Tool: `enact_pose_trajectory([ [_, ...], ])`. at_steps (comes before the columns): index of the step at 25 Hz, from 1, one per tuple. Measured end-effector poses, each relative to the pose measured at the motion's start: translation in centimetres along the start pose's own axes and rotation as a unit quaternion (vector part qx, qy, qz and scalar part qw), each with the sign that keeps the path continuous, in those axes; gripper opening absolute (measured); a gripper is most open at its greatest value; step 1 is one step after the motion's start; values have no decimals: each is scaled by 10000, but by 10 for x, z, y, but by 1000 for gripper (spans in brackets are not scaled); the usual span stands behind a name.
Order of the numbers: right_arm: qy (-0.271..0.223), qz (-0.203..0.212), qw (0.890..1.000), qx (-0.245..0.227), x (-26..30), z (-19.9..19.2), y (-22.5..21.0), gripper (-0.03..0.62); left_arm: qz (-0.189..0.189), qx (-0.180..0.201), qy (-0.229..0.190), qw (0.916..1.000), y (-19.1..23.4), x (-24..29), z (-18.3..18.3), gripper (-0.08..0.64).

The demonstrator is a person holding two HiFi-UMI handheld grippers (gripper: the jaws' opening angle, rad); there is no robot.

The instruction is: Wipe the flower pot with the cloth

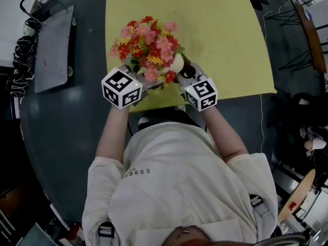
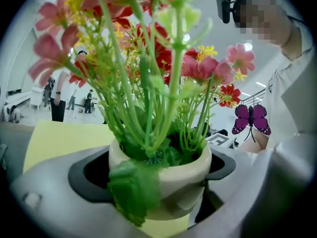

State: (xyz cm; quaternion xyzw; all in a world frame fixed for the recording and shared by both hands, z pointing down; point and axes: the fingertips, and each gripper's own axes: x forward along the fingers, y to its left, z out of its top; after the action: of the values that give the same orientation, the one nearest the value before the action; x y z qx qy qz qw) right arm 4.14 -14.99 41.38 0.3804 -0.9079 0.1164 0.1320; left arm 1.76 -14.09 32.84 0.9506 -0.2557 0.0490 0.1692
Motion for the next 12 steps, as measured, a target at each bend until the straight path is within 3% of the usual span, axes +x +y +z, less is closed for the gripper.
enact_pose_trajectory([
  [4, -305, -218, 9992, -134, -7, 20, -18, 58, -232, -59, 27, 9997, -8, 0, -2, 558],
  [12, -550, 152, 9983, -124, 0, 29, 6, 58, -397, -109, -145, 9990, -10, 6, 8, 558],
])
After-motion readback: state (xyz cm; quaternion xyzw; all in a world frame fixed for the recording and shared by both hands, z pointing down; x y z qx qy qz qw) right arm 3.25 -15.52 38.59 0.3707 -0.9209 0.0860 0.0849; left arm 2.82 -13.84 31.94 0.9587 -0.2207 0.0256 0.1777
